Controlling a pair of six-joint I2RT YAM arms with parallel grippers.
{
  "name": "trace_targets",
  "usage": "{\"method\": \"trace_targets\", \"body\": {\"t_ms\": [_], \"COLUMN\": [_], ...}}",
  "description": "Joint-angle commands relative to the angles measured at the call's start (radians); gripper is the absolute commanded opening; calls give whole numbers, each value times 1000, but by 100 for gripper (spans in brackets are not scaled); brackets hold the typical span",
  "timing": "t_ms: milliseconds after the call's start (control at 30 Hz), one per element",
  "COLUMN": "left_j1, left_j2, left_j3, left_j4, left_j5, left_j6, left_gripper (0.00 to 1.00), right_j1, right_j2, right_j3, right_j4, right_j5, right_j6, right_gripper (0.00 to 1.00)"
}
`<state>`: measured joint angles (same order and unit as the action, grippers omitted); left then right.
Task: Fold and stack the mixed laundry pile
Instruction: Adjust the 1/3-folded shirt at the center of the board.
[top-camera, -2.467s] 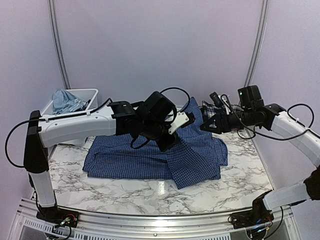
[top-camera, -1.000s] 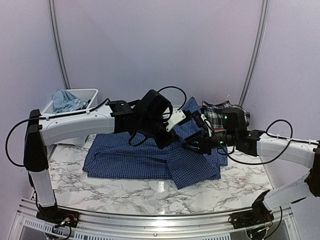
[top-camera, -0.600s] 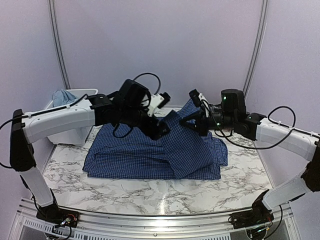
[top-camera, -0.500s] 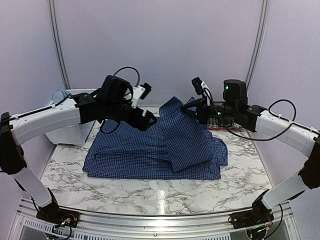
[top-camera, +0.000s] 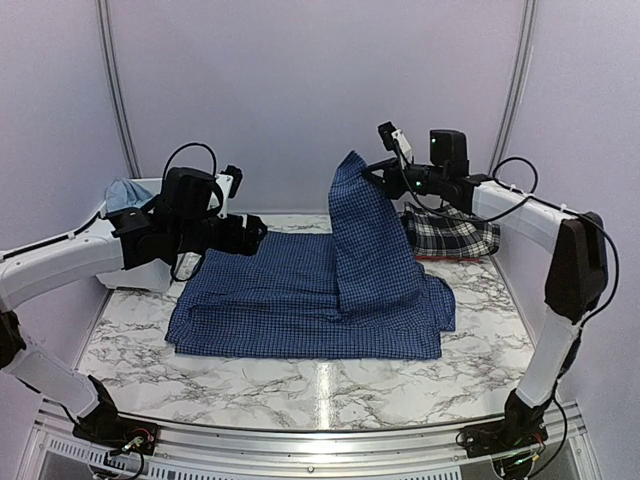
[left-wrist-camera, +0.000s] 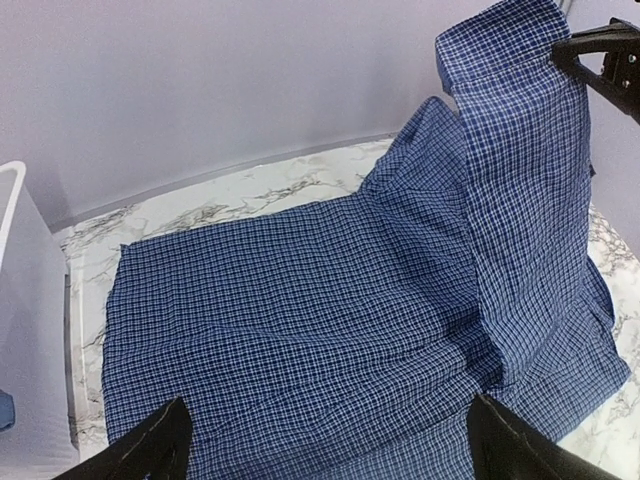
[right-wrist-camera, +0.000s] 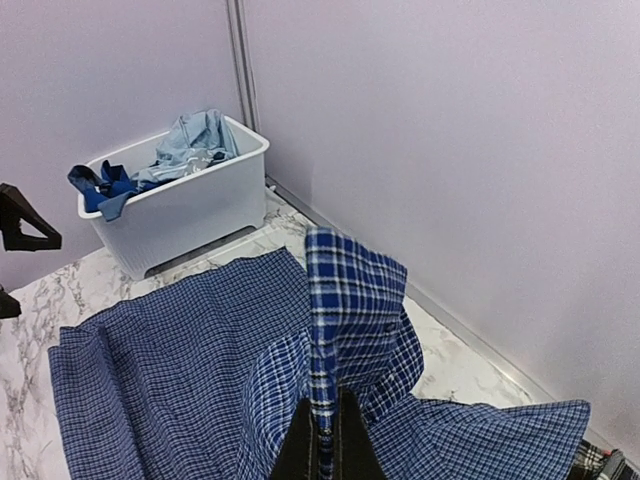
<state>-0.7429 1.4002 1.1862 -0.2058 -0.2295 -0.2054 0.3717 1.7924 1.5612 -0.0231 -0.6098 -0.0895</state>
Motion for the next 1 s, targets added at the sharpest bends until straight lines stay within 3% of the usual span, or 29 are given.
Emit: {"method": "trace_targets", "body": {"t_ms": [0, 300, 533, 733, 967], "left_j1": [17, 40, 72, 103, 149], "left_j2": [7, 101, 89, 67, 33], "left_j3": [5, 43, 17, -24, -61], "left_j4": [25, -52, -75, -84, -139], "left_j5": [-79, -113, -123, -109, -100], "left_j6": [-36, -70, -104, -136, -231], "left_gripper": [99, 99, 99, 99, 99], "right_j1": [-32, -47, 1, 120, 283], "right_j2": [85, 259, 159, 115, 94], "right_j3": [153, 283, 80, -47, -96], "right_j4": [56, 40, 62, -5, -57], "right_j5": [32, -3, 40, 119, 207], "right_j6": [-28, -34, -57, -111, -41], "right_gripper": [0, 0, 0, 0, 0]}}
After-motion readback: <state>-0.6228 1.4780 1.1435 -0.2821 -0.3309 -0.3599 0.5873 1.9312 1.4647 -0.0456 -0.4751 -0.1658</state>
